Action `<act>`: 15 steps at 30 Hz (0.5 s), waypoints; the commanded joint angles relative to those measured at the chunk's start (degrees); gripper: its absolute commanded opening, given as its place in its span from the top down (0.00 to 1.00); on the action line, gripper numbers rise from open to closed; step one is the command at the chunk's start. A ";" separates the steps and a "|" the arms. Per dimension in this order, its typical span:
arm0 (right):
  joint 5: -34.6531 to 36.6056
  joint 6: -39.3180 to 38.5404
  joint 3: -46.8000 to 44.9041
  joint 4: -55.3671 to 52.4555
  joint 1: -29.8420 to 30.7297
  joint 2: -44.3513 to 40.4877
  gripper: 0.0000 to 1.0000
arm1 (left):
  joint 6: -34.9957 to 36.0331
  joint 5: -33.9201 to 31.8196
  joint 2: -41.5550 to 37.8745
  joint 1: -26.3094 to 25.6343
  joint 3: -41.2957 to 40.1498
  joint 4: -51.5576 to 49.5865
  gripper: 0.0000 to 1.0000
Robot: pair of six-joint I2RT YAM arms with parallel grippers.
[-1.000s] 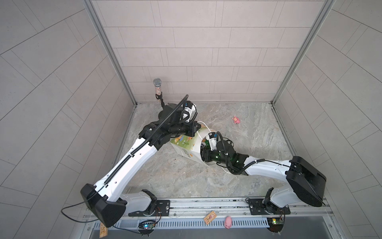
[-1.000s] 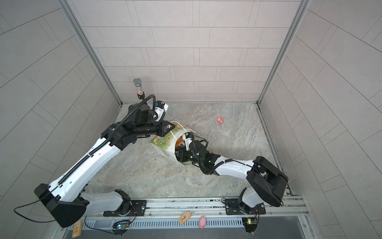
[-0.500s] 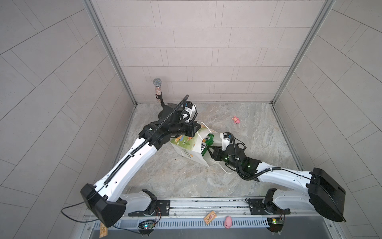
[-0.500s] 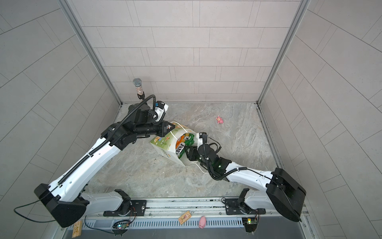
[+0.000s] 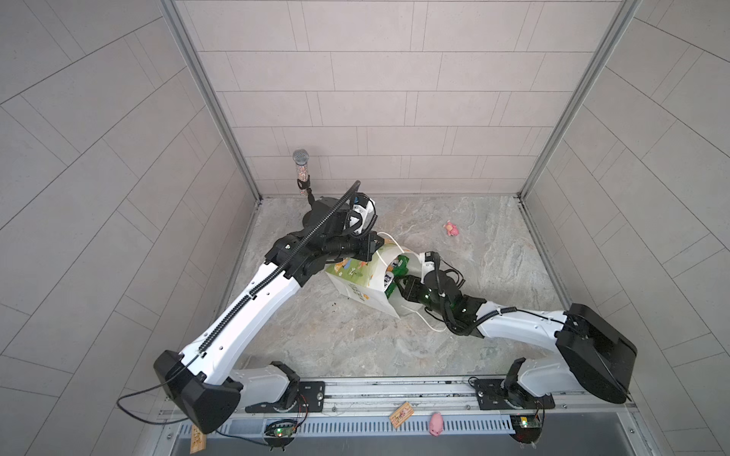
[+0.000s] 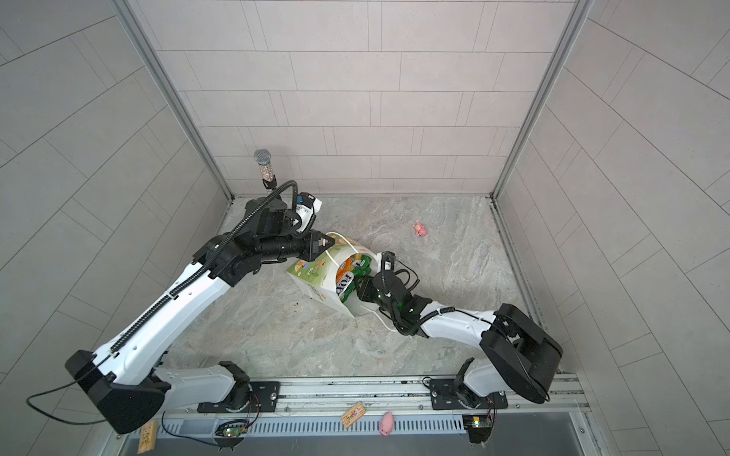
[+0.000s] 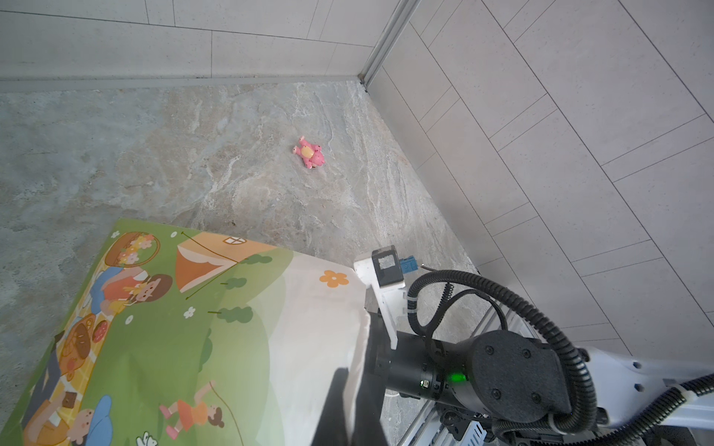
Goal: Take the snacks out of the paper bag
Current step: Pick up the snack from the paper bag.
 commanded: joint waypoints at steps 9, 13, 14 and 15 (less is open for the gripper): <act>-4.52 2.96 3.22 6.29 -0.36 5.70 0.76 | -0.05 0.02 -1.32 0.08 1.49 0.76 1.00; -5.78 2.23 3.92 5.54 -0.38 5.38 0.97 | -0.12 -0.27 -1.40 0.02 1.12 0.94 1.00; -5.82 1.96 4.10 4.66 -0.38 4.82 1.00 | -0.16 -0.28 -1.32 0.06 0.99 1.07 1.00; -5.81 1.50 4.23 3.53 -0.43 3.97 1.00 | -0.21 -0.28 -1.40 0.09 0.88 1.13 1.00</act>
